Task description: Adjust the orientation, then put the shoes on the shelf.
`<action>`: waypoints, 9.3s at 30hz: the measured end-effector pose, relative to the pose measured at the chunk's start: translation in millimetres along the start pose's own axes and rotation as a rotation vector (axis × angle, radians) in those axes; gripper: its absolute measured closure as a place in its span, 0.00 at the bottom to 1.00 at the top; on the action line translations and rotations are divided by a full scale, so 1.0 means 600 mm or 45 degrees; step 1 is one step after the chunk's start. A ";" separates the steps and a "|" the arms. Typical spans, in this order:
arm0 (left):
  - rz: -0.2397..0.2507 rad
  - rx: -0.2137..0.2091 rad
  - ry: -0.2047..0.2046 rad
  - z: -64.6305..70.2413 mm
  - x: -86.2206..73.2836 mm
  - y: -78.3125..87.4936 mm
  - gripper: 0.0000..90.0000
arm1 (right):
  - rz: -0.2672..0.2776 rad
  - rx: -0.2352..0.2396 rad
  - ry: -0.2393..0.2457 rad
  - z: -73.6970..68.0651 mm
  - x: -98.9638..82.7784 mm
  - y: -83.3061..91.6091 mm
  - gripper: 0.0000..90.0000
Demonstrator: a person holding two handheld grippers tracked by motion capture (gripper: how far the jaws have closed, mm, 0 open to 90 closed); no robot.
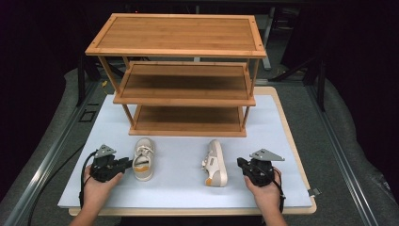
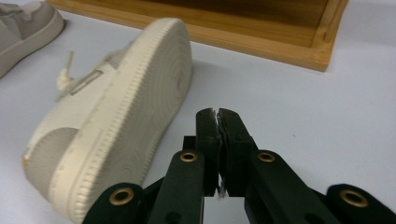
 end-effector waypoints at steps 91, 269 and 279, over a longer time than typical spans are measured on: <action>0.195 -0.019 0.149 -0.007 0.021 0.023 0.56 | -0.138 -0.095 -0.053 0.024 -0.031 -0.016 0.86; 0.347 -0.172 0.334 0.200 0.095 -0.098 0.61 | 0.124 0.109 -0.442 -0.160 -0.043 -0.098 0.62; 0.351 -0.163 0.333 0.201 0.095 -0.098 0.62 | 0.093 0.115 -0.430 -0.162 -0.042 -0.098 0.64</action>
Point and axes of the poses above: each handheld gripper's, and its own axes: y roughly backward along the jaws, x roughly out of its top, z roughly to its right, the point moved 9 cm from there along -y, roughly forward along the jaws, and after that the axes turned 14 degrees about -y, right-handed, at the moved point
